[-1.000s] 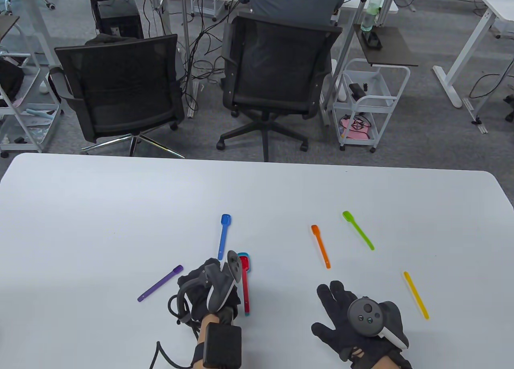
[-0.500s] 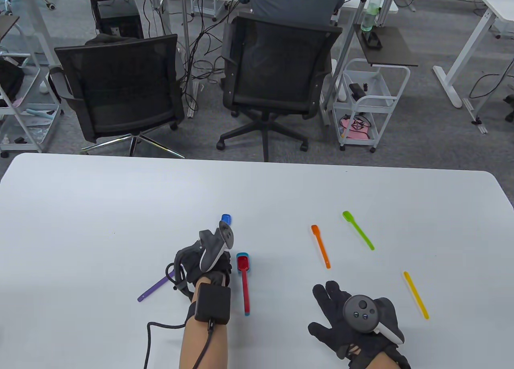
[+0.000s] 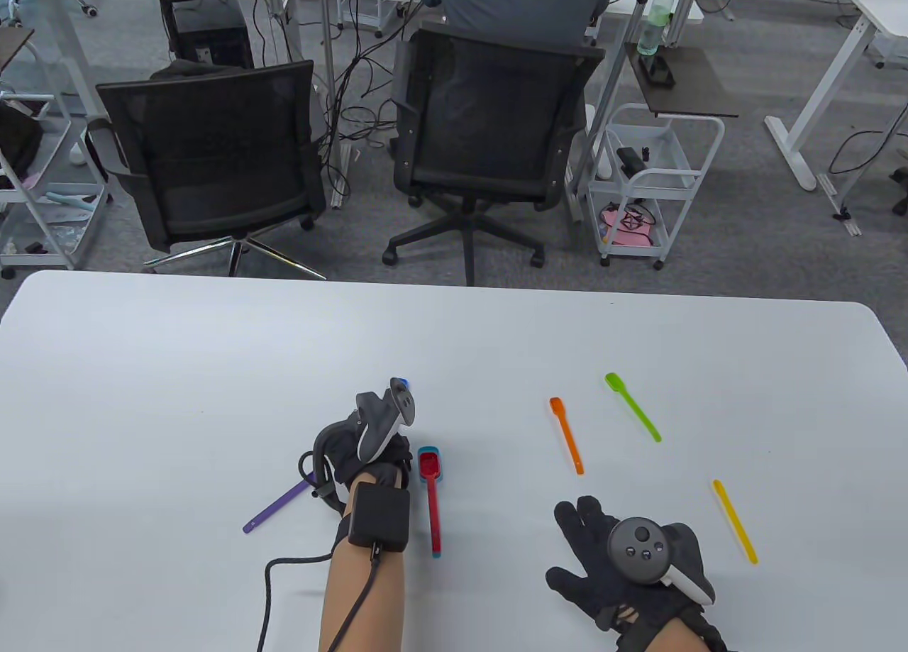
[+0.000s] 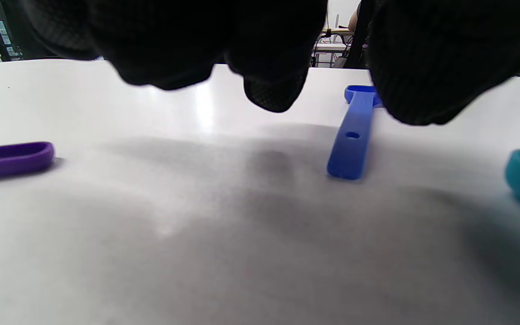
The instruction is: Nest measuring spoons
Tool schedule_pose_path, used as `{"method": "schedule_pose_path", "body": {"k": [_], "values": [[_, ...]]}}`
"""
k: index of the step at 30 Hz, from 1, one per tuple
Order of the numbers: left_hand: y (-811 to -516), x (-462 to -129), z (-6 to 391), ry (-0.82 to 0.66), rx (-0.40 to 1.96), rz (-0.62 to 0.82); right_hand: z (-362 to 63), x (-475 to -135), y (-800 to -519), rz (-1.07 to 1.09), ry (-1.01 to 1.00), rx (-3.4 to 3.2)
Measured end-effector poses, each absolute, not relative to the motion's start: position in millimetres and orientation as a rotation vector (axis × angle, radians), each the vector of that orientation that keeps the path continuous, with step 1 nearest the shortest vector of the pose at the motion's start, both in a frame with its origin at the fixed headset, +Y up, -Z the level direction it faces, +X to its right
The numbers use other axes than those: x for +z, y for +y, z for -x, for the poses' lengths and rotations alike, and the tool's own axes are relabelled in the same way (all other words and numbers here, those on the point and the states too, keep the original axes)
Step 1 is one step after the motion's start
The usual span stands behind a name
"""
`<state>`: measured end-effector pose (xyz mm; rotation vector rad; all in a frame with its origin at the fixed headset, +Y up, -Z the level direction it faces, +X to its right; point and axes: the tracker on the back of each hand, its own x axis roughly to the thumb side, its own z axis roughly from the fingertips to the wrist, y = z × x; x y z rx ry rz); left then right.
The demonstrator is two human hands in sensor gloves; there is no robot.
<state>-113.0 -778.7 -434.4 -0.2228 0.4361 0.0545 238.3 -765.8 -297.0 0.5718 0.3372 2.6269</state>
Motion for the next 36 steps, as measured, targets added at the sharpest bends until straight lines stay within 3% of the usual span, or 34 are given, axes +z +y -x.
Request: {"method": "schedule_pose_path", "body": {"k": [36], "values": [[-798, -448, 108, 0.445, -0.010, 0.213, -242, -300, -765, -0.564, 0.338, 2.611]]}}
